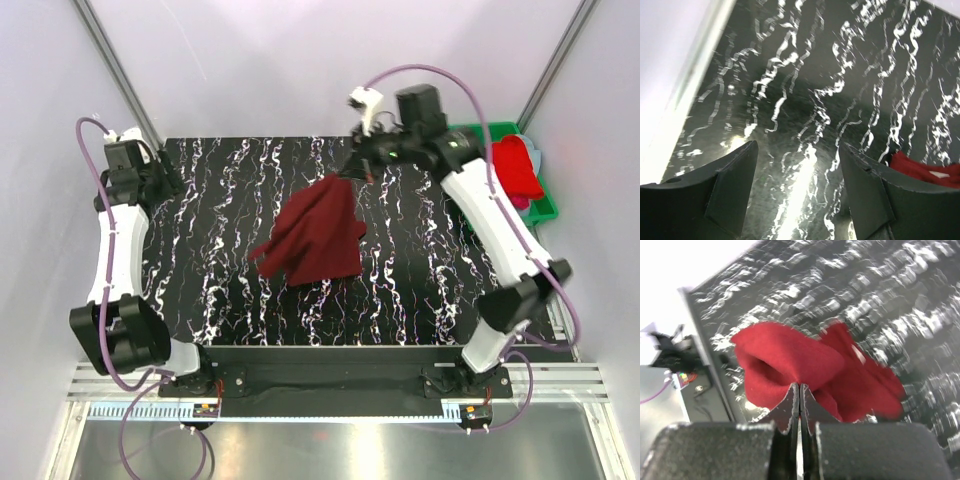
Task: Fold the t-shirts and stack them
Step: Flatten the tshirt out
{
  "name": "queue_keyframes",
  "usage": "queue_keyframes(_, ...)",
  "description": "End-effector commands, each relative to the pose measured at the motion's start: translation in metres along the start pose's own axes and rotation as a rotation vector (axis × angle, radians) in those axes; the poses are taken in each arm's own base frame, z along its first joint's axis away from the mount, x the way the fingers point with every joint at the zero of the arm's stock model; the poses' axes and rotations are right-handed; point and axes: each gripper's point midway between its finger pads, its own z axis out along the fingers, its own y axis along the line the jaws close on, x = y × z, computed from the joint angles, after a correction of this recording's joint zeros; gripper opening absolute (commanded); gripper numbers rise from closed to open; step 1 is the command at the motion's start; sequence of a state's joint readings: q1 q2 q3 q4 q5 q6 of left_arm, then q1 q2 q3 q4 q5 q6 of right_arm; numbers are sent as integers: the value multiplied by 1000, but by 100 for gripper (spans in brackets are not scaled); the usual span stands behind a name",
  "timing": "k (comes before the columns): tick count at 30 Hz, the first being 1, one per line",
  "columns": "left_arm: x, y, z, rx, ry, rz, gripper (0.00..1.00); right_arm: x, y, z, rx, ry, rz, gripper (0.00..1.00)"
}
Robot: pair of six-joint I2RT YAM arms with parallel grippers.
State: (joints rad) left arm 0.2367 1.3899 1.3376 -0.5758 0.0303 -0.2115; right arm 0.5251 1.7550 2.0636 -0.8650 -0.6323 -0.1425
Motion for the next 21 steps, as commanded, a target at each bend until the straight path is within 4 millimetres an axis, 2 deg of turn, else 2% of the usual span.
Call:
queue_keyframes(1,-18,-25,1,123,-34,-19,71,63,-9,-23,91,156,126,0)
queue_keyframes(3,-15,-27,5,137,-18,-23,71,84,-12,-27,132,185,151,0)
queue_keyframes(4,-14,-29,6,148,-12,-27,71,107,-15,-30,166,230,168,0)
queue_keyframes(6,-9,-36,9,195,8,-6,71,125,-25,-31,209,259,170,0)
queue_keyframes(7,-4,-46,7,257,32,-1,71,141,-30,-31,228,291,175,0)
queue_keyframes(9,7,-62,6,356,72,10,71,149,-40,-31,249,296,187,0)
queue_keyframes(10,23,-77,2,448,130,7,70,156,-47,-28,259,313,202,0)
queue_keyframes(12,47,-90,6,523,219,16,71,155,-58,-27,277,305,223,0)
queue_keyframes(13,61,-100,2,576,276,16,71,151,-63,-24,280,299,230,0)
queue_keyframes(17,94,-117,-1,657,410,43,71,141,-72,-25,296,292,220,0)
queue_keyframes(18,104,-119,4,666,453,46,72,140,-74,-26,302,287,220,0)
queue_keyframes(21,127,-141,1,736,549,83,72,139,-74,-27,308,283,226,0)
